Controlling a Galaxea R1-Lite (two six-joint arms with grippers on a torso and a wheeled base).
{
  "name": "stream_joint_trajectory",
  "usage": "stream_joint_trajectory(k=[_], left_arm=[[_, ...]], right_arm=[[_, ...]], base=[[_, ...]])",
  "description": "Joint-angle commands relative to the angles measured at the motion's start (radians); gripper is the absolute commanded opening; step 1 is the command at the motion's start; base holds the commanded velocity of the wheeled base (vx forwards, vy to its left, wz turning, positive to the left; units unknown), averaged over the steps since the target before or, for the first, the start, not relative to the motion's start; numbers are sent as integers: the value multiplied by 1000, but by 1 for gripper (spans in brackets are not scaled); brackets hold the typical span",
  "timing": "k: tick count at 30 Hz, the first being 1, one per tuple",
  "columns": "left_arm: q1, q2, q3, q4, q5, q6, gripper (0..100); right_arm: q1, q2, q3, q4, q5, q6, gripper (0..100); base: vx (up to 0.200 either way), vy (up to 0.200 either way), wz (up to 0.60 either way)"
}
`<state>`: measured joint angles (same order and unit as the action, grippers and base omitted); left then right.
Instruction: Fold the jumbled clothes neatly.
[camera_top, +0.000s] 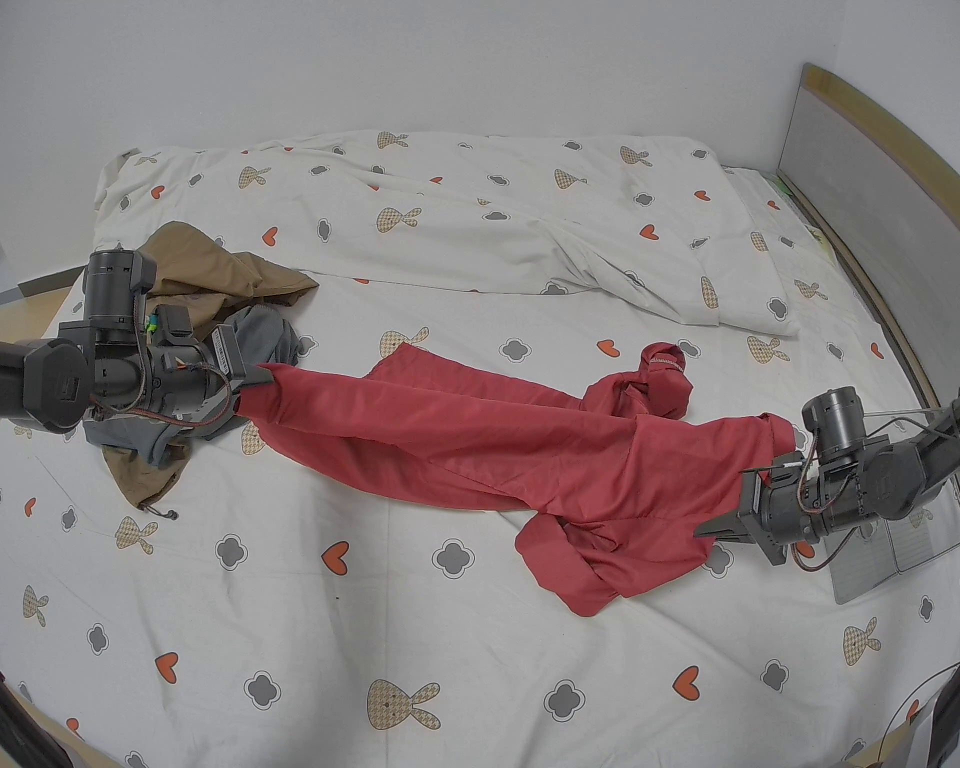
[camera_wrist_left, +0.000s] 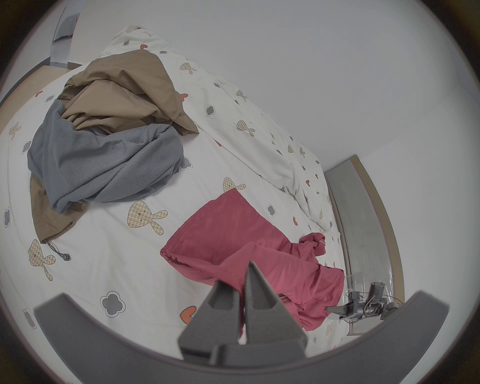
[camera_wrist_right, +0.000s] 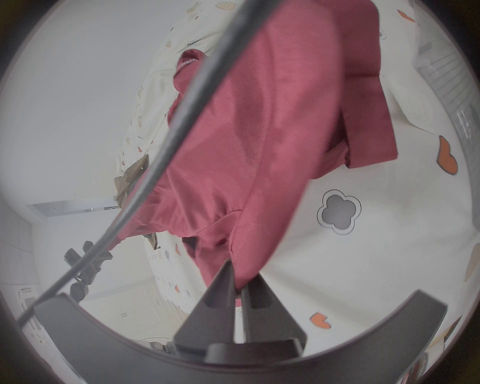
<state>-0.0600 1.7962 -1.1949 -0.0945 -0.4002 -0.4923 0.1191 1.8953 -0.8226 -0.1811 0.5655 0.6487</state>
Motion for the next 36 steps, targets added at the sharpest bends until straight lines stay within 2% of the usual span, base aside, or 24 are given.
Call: stream_joint_trajectory(k=[1, 7, 11, 16, 23, 28, 32, 36], left_arm=[[0, 2, 1, 1, 0, 0, 0], [0, -6, 3, 12, 3, -2, 0], [0, -43, 38, 33, 27, 0, 0], [11, -133, 64, 191, 29, 28, 0], [16, -264, 133, 355, 29, 120, 0], [0, -308, 215, 363, 29, 129, 0], [-12, -333, 311, 361, 34, 141, 0], [-12, -339, 380, 363, 72, 150, 0]], right_arm=[[-3, -213, -35, 146, 34, 45, 0], [-26, -403, -162, 492, 34, 25, 0], [-69, -463, -201, 603, 36, -20, 0], [-104, -519, -253, 747, 36, -47, 0], [-104, -591, -256, 864, 36, -81, 0], [-101, -621, -251, 930, 34, -87, 0], [-99, -653, -236, 1012, 34, -146, 0], [-102, -676, -187, 1074, 27, -212, 0]], base=[[0, 0, 0], [0, 0, 0], [0, 0, 0], [0, 0, 0], [0, 0, 0], [0, 0, 0], [0, 0, 0], [0, 0, 0]])
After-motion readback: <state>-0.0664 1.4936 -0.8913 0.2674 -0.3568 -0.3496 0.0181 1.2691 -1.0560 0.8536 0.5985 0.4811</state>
